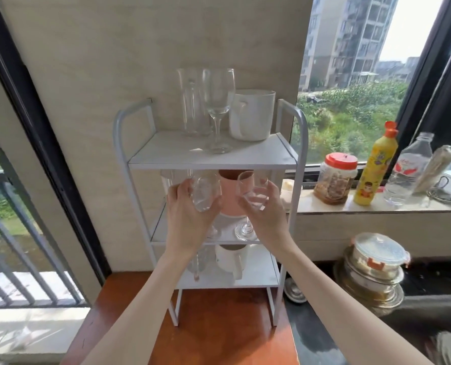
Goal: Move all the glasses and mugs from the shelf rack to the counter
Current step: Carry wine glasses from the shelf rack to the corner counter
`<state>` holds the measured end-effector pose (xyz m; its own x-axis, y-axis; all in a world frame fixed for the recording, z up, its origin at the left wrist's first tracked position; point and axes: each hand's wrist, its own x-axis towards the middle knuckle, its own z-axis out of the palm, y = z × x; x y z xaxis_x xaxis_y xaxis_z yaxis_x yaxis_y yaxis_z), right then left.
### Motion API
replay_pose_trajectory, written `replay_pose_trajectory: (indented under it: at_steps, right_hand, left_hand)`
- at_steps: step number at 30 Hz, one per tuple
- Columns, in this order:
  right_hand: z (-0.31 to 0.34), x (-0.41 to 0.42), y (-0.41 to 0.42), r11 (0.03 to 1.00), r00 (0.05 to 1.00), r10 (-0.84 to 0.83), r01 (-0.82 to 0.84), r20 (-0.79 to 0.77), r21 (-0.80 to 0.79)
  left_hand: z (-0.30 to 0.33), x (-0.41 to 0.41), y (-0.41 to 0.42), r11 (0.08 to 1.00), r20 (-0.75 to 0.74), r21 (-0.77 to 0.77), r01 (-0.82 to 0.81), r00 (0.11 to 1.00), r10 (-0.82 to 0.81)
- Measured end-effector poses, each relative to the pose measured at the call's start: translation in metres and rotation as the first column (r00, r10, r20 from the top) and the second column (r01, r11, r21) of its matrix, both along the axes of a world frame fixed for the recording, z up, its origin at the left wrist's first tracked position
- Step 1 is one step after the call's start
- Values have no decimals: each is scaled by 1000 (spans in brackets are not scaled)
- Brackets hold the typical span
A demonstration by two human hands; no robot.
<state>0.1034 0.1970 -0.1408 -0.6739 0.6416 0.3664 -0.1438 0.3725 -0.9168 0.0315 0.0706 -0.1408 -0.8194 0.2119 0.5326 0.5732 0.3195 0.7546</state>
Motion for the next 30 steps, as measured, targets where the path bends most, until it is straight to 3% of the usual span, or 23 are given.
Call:
replay_pose_trajectory:
  at_steps: [9, 13, 16, 24, 30]
  right_hand:
    - [-1, 100, -11, 990, 998, 53, -47, -38, 131]
    - [0, 185, -1, 993, 999, -8, 13, -44, 115]
    - [0, 264, 10, 994, 995, -83, 87, -47, 74]
    - [-10, 502, 22, 937, 937, -344, 338, -66, -88]
    - [-17, 665, 19, 801, 802, -594, 582, -63, -142]
  left_hand:
    - [0, 72, -27, 977, 76, 129, 170, 981, -180]
    - [5, 138, -8, 878, 163, 272, 395, 880, -446]
    - [3, 203, 16, 818, 144, 251, 517, 816, -560]
    - [-23, 392, 84, 557, 175, 273, 785, 529, -830]
    - [-28, 540, 135, 296, 251, 313, 902, 222, -942]
